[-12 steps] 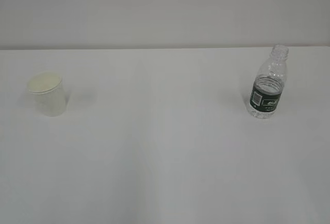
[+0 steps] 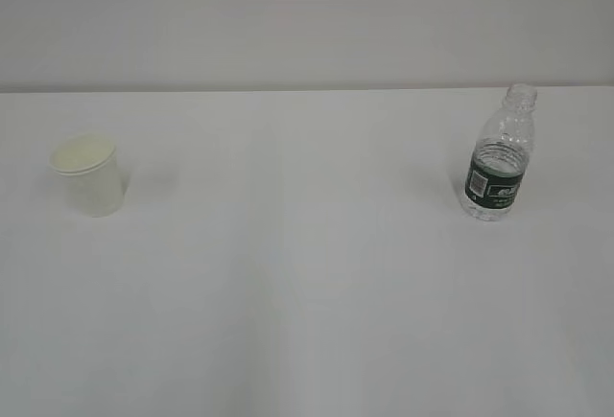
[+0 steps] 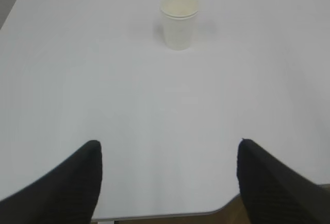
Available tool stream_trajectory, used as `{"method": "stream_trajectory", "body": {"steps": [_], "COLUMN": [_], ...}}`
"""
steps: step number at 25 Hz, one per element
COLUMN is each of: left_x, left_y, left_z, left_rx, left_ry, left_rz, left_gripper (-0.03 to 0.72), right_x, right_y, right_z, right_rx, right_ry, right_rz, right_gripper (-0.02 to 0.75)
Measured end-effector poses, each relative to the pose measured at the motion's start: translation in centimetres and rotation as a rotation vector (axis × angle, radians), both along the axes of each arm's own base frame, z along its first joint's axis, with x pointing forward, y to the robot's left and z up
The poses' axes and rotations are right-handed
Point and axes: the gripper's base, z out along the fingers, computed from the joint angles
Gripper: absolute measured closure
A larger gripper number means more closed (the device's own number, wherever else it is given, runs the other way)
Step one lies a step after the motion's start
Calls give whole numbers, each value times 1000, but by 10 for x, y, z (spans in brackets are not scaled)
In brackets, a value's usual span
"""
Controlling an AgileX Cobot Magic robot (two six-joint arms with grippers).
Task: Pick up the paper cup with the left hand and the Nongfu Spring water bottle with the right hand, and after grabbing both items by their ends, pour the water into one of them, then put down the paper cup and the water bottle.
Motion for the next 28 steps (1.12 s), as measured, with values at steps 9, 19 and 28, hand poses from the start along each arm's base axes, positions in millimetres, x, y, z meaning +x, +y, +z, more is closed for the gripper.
{"method": "stream_trajectory", "body": {"steps": [9, 19, 28], "left_x": [0, 0, 0], "left_y": [0, 0, -1], "left_z": [0, 0, 1], "left_rx": [0, 0, -9], "left_ry": [0, 0, -3], "left_rz": [0, 0, -6], "left_gripper": [103, 151, 209], "right_x": [0, 0, 0], "right_y": [0, -1, -1], "right_z": [0, 0, 1], "right_rx": [0, -13, -14], "right_ry": [0, -2, -6], "right_rz": [0, -9, -9], "right_gripper": [150, 151, 150]}}
